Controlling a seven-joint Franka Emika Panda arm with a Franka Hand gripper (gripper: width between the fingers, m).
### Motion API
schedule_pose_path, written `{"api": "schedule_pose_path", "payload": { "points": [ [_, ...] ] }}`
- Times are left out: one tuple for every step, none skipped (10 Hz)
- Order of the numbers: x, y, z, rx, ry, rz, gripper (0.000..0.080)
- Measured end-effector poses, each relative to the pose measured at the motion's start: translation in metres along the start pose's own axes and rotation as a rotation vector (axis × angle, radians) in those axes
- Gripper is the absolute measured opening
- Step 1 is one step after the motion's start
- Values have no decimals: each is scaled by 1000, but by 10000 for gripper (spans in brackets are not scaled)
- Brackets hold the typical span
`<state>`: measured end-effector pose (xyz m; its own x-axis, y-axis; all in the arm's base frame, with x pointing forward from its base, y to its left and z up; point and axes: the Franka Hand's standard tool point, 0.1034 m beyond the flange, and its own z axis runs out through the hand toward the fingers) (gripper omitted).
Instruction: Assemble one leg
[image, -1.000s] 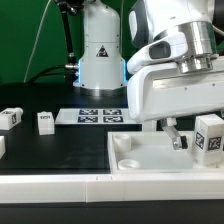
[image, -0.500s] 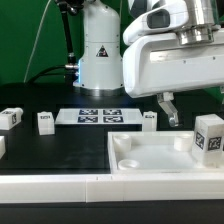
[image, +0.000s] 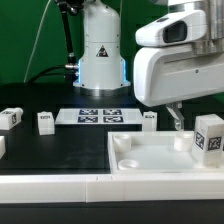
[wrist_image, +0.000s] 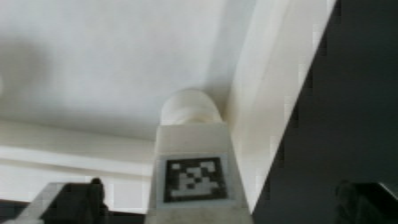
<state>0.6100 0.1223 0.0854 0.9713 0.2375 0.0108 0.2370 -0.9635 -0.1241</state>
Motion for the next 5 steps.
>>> {"api": "schedule_pose_path", "payload": {
  "points": [
    [0,-1,0,13,-66,-2,649],
    [7,3,-1,9,-33,-4,649],
    [6,4,-2,8,-35,-8,649],
    [7,6,-4,8,-34,-13,649],
    [7,5,-3,8,-36,-14,649]
  ]
}}
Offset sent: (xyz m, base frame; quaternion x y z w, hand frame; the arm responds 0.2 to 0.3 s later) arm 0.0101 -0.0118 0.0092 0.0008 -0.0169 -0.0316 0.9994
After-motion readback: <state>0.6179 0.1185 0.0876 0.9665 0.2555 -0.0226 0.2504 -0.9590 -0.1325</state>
